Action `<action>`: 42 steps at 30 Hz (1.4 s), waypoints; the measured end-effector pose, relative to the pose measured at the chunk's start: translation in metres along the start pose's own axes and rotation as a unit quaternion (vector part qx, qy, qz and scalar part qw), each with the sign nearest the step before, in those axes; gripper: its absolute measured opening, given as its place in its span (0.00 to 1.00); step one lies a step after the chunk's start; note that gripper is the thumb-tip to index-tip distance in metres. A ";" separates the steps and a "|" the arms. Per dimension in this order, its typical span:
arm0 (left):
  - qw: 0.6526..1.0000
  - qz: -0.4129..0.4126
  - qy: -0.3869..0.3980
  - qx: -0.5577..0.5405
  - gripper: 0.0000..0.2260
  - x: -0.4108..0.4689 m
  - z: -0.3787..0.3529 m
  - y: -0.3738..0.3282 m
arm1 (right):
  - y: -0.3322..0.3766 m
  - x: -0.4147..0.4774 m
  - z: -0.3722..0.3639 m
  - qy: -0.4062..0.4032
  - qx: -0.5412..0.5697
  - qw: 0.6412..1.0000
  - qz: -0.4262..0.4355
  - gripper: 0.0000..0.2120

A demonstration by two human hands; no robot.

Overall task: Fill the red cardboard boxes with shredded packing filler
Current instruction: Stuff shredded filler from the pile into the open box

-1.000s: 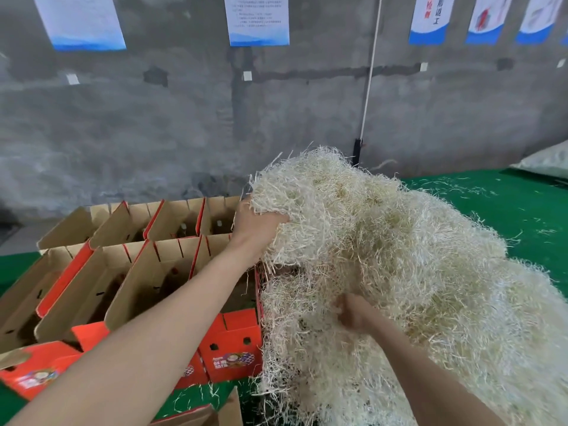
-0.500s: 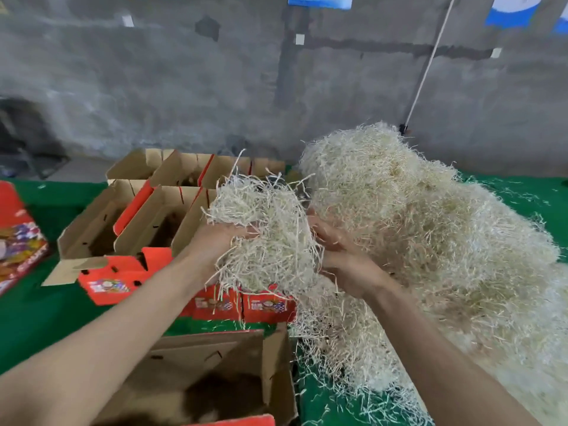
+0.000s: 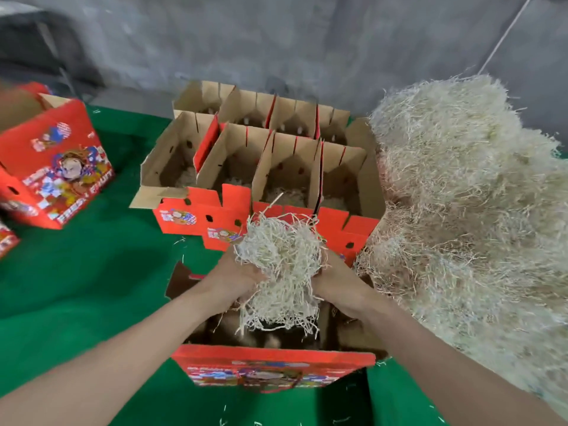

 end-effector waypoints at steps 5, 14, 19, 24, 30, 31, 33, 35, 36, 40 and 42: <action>0.978 -0.098 0.181 0.014 0.23 -0.017 0.007 -0.010 | -0.003 -0.013 0.012 -0.003 0.035 0.999 -0.032 0.28; 0.929 -0.077 0.277 0.232 0.22 -0.025 0.019 0.021 | -0.027 -0.033 -0.004 0.087 -0.090 0.986 -0.114 0.26; 0.934 -0.139 0.239 0.226 0.23 -0.007 0.001 0.012 | -0.065 -0.020 -0.025 0.086 -0.216 0.962 -0.142 0.30; 0.922 -0.196 0.197 0.268 0.33 0.015 0.000 0.009 | -0.064 -0.020 -0.042 0.045 -0.183 0.978 -0.086 0.23; 0.919 -0.220 0.208 0.252 0.39 0.026 -0.004 0.002 | -0.070 -0.028 -0.054 0.008 -0.083 0.991 -0.105 0.24; 0.925 -0.210 0.217 0.233 0.39 0.026 -0.005 0.003 | -0.071 -0.027 -0.050 -0.003 -0.060 0.992 -0.114 0.25; 0.931 -0.189 0.239 0.202 0.38 0.025 -0.005 0.005 | -0.074 -0.025 -0.032 -0.052 -0.028 0.988 -0.139 0.25; 0.931 -0.150 0.269 0.197 0.39 0.023 -0.003 0.013 | -0.076 -0.027 -0.008 -0.111 -0.042 0.979 -0.164 0.20; 0.932 -0.122 0.281 0.191 0.40 0.022 0.001 0.017 | -0.080 -0.028 0.000 -0.126 -0.044 0.975 -0.178 0.16; 0.935 0.060 0.337 0.086 0.37 0.001 0.004 0.032 | -0.080 -0.026 -0.013 -0.074 0.053 0.975 -0.203 0.19; 0.934 0.071 0.332 0.111 0.36 -0.011 -0.006 0.034 | -0.068 -0.023 -0.034 -0.021 0.088 0.979 -0.184 0.19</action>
Point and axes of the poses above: each hand's wrist, its own x-axis towards the middle knuckle, its own z-axis out of the back of the hand, y = z × x, the point moved 9 cm from there along x, towards the middle knuckle, and after that the axes turned 8 degrees about -y, right-handed, at the moved point
